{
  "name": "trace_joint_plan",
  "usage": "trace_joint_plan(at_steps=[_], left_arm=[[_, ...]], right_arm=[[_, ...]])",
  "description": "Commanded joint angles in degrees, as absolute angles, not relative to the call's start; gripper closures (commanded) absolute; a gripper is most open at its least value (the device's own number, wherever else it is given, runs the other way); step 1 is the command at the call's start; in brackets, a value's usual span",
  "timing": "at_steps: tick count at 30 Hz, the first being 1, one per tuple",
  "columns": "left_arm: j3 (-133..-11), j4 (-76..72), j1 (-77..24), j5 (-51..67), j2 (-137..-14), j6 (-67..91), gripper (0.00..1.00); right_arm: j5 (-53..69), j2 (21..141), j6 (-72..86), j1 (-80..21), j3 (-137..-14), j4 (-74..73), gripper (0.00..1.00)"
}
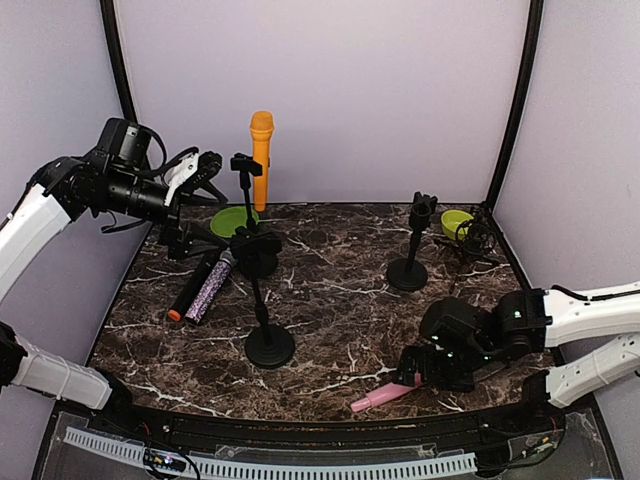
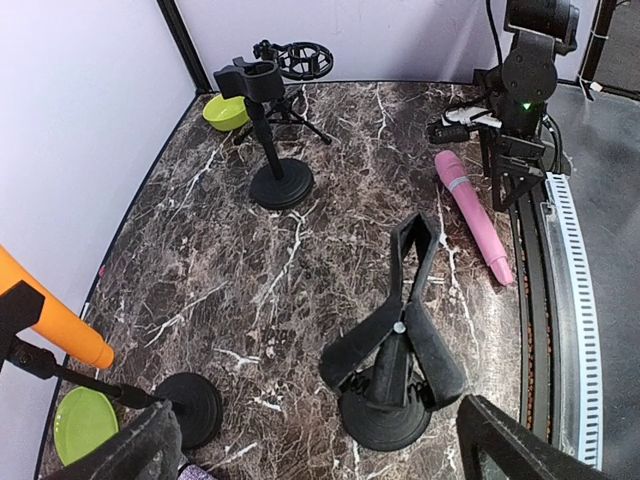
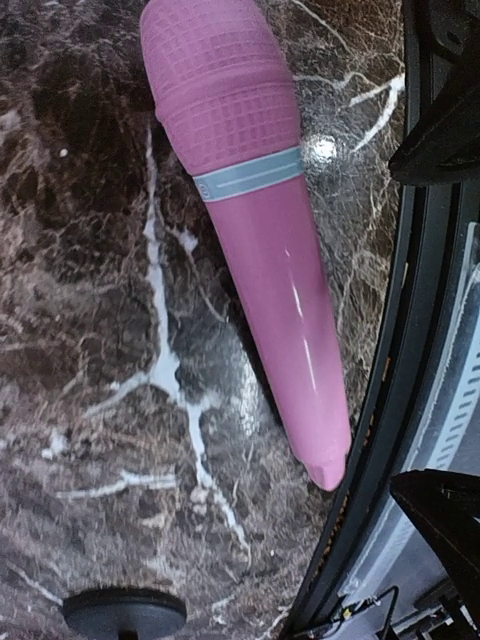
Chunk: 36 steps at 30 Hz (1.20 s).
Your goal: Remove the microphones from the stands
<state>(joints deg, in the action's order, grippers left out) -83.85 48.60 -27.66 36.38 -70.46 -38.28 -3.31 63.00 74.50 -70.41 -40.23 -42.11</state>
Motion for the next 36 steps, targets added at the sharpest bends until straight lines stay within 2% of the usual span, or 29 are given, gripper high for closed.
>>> trace_joint_plan(at_steps=[1,5,10,15,19,24,29,31,36], left_arm=[[-86.51,52.08,-27.71,34.74,-69.35,-36.86,0.01],[-86.85,53.94,-27.75,33.75,-68.86,-37.16,0.01],[-87.13,54.11,-27.7,33.72,-67.15,-36.76,0.01],[-86.56,54.62,-27.63,32.2,-66.15,-37.0,0.01],[-84.6,54.6,-26.46,30.83,-65.37,-37.0,0.01],[-82.45,54.94,-20.49,33.09,-64.97,-36.81,0.01],[-79.46,55.13,-14.76,33.98,-64.16,-37.82,0.01],[-77.65,54.6,-13.16,34.03,-63.48,-38.02,0.01],[-74.01,52.25,-10.86,32.95,-62.84,-35.93,0.01]], right_arm=[[-2.04,69.2,76.67,-70.72,-38.33,-36.38,0.0],[-3.99,76.76,75.0,-70.7,-40.26,-36.24,0.01],[-8.9,80.37,74.93,-70.04,-42.19,-36.27,0.04],[-11.38,83.32,74.4,-68.94,-41.98,-33.64,0.14],[-12.32,87.43,71.95,-68.75,-44.78,-32.88,0.33],[-13.07,90.85,68.94,-68.5,-48.52,-33.59,0.71],[-13.01,92.08,67.5,-68.03,-49.86,-32.05,0.95],[-12.86,91.76,65.86,-68.03,-50.95,-30.45,1.0],[-9.86,86.62,60.35,-67.27,-54.0,-25.27,1.0]])
